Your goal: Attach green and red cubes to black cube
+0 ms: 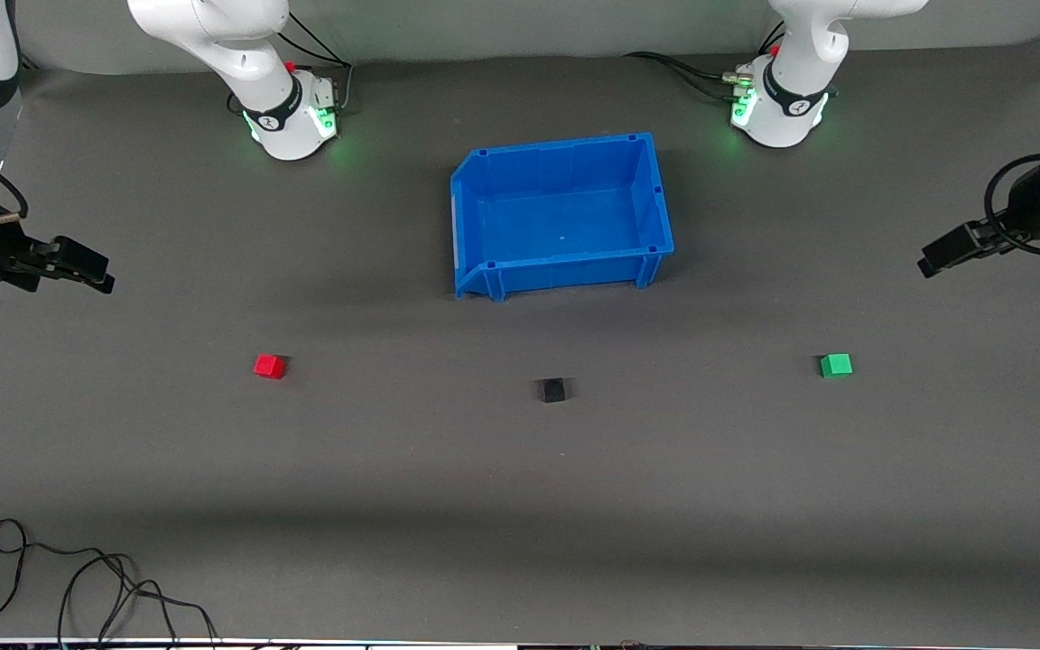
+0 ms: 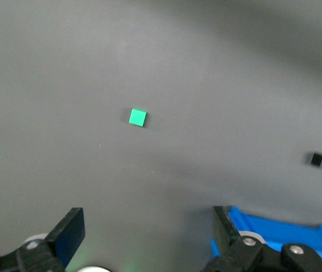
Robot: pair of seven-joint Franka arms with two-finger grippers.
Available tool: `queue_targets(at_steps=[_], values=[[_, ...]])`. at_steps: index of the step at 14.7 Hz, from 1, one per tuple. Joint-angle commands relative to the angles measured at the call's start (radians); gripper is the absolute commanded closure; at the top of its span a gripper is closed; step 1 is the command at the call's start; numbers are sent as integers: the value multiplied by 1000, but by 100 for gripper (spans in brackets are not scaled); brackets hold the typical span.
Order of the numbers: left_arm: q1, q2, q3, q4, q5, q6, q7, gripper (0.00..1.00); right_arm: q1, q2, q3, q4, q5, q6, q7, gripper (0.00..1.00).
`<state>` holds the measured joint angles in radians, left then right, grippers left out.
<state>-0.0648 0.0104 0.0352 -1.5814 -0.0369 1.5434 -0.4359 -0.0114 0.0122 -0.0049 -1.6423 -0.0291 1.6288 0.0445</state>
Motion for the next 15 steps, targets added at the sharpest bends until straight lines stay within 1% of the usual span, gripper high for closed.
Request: queue_targets(at_steps=[1,3,4,5,6,8,11,14,15], values=[[45,-7,2,-9,-41,-17,-221,0,8,-3,-4,-92,-3,84,18,0],[57,6,3,-25,-70,-6,-411,0,8,-5,-4,-181,-3,182,18,1],[80,13,3,-34,-89,-3,-499,0,8,2,-4,-220,0,225,18,0],[103,20,3,-44,-130,1,-579,0,8,5,-4,-258,21,273,18,1],[126,28,3,-58,-167,6,-634,0,7,12,-6,-292,53,317,18,1],[155,25,3,-124,-187,53,-688,0,5,49,-7,-336,84,380,18,1],[183,23,2,-251,-221,189,-797,0,7,112,-7,-413,87,523,18,1],[195,25,2,-397,-261,373,-797,0,7,167,-7,-494,87,679,18,1],[195,29,2,-444,-291,444,-797,0,8,187,-7,-511,87,728,20,1]])
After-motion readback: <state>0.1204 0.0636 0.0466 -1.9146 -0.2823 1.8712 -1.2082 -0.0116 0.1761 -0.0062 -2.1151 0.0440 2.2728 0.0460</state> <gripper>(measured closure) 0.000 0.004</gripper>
